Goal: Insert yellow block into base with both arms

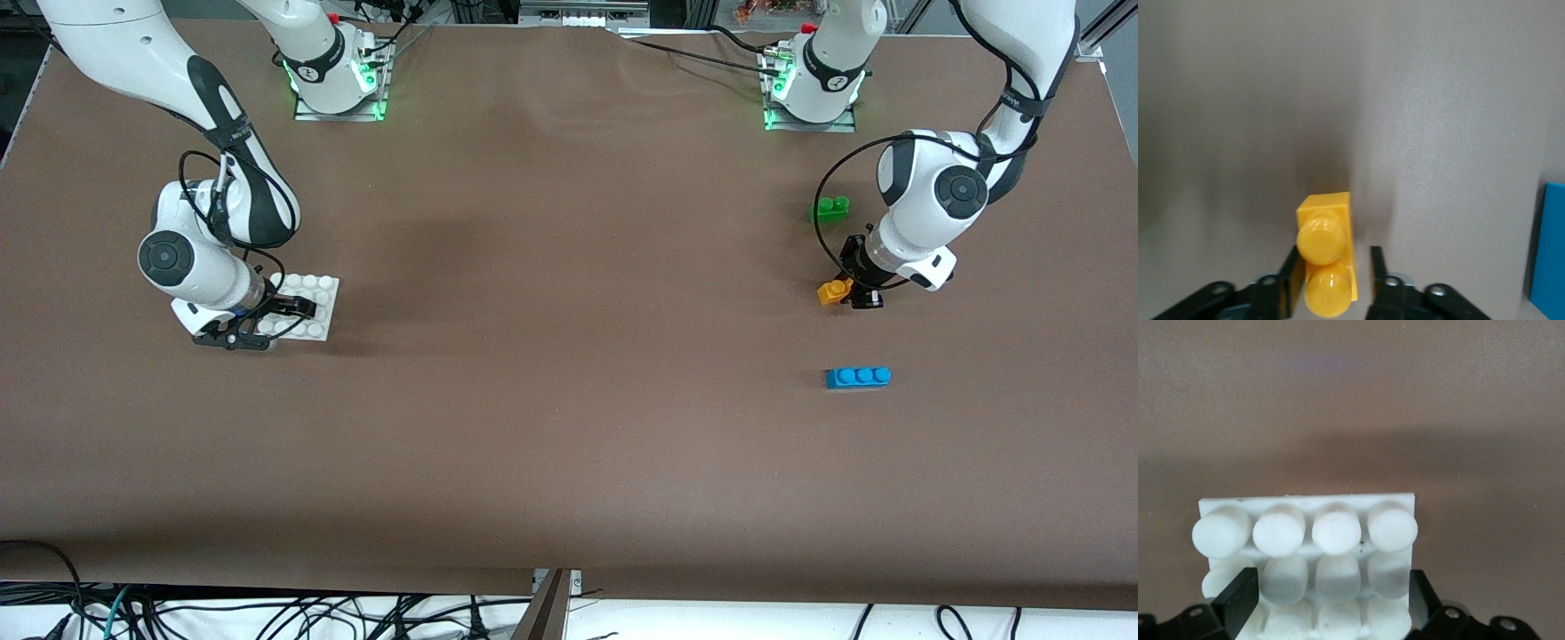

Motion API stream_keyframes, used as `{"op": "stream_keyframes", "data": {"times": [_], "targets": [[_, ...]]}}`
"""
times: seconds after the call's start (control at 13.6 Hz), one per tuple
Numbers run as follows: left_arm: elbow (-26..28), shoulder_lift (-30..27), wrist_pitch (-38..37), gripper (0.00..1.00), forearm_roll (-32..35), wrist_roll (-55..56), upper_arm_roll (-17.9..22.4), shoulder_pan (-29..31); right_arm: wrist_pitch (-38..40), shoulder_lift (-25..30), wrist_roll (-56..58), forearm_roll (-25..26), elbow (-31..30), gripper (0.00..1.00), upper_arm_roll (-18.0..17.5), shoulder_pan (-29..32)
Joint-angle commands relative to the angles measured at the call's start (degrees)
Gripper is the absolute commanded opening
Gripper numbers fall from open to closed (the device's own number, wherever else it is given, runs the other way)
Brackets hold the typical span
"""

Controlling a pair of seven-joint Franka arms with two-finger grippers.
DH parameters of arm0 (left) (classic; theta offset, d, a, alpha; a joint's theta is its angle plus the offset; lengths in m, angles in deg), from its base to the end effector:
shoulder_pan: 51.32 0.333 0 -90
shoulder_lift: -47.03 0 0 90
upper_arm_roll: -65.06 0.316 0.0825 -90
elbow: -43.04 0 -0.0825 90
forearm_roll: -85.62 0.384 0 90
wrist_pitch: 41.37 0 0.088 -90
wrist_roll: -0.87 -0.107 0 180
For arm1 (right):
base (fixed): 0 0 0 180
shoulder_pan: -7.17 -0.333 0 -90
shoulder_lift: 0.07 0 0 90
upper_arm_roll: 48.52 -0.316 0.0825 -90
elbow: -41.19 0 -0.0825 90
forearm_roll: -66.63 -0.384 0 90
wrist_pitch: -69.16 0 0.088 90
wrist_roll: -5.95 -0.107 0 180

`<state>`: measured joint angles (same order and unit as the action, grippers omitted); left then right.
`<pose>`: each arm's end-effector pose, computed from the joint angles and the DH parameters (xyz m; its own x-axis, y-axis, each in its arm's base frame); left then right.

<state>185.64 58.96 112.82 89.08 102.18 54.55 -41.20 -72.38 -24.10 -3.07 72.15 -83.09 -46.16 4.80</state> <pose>0.4734 -0.0081 0.2081 -0.1396 0.9901 -0.0111 0.9902 0.1396 -0.0034 0.5508 -0.0001 0.1882 0.9909 -0.0798 -0.1087 -0.0707 -0.9938 0.0853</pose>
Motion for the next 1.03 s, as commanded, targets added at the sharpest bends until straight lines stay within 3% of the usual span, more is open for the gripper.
{"op": "stream_keyframes", "data": {"times": [0.0,0.22,0.44,0.96], "targets": [[0.7,0.1,2.0,0.29,1.8,1.6,0.0,-0.1,-0.3,3.0,0.4,0.8,-3.3,1.0,-0.3,0.1],[0.7,0.1,2.0,0.18,1.8,1.6,0.0,-0.1,0.9,3.7,0.4,0.8,-3.2,1.0,-0.3,0.1],[0.7,-0.2,1.9,0.13,1.8,1.6,-0.1,-0.2,0.6,2.8,0.4,0.8,-3.3,1.0,-0.3,0.1],[0.1,-1.8,0.9,0.12,1.8,1.4,-0.1,-0.1,-2.3,0.8,0.4,0.8,-4.0,1.0,-0.3,0.0]]}}
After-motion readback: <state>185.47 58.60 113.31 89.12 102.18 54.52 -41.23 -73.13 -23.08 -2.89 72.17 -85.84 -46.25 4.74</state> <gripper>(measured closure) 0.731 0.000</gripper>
